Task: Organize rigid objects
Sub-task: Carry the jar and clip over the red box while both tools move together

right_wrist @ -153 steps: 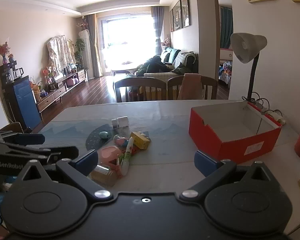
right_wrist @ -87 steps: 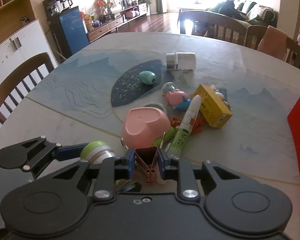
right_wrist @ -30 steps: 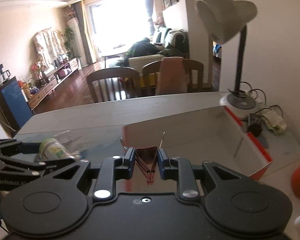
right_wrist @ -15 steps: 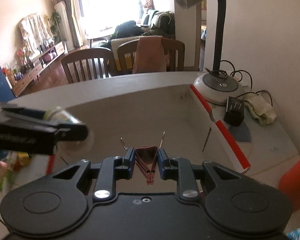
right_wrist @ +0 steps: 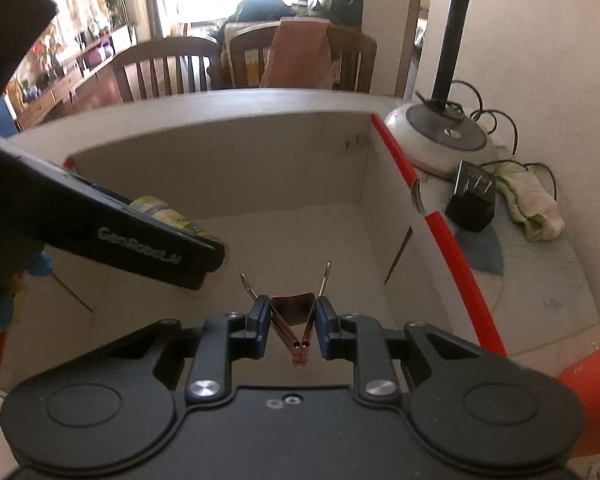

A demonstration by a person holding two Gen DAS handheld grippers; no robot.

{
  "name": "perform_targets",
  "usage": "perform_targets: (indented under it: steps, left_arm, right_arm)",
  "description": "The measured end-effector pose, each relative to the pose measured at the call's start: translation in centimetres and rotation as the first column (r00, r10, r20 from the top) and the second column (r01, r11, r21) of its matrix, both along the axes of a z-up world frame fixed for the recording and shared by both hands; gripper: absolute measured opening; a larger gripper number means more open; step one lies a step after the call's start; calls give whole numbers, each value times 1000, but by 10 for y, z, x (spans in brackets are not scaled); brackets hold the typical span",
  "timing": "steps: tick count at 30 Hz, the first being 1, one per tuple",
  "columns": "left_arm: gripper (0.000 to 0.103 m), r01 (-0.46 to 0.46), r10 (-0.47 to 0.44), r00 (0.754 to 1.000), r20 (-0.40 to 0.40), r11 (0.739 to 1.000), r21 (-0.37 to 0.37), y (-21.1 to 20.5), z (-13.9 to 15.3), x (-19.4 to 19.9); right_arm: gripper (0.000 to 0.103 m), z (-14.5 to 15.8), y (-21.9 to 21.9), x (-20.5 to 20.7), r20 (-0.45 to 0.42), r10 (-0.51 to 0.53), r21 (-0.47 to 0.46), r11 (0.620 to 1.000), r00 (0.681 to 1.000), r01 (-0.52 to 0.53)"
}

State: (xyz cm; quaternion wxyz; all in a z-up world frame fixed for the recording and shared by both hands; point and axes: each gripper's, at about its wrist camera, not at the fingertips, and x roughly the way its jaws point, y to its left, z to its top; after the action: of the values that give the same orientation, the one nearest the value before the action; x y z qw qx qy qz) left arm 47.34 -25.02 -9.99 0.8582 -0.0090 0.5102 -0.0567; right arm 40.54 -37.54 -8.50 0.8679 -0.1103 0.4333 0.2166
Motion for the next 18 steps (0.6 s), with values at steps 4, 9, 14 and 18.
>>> perform_targets:
  steps: [4,9,14,18]
  left_arm:
    - [80,14,-12,998,-60,1000,20,-10,-14,14]
    - [79,25,-24,995,-92,999,19,-12,-20,22]
    - [79,12,-12,995,-98,1000,3,-7,-19,23]
    - [79,8,-8,996,-83,1000,8,-7,-16,20]
  right_arm:
    - [22,-7,1,5,-33,17,-28,999,999,-18]
    - [25,-10,-1,12,-57,37,-24,999,998,-38]
    - [27,-10,-4,12,-65,36,-1,999,997,-36]
    - [29,-6,-9,12,-58,24,25,999,998,-23]
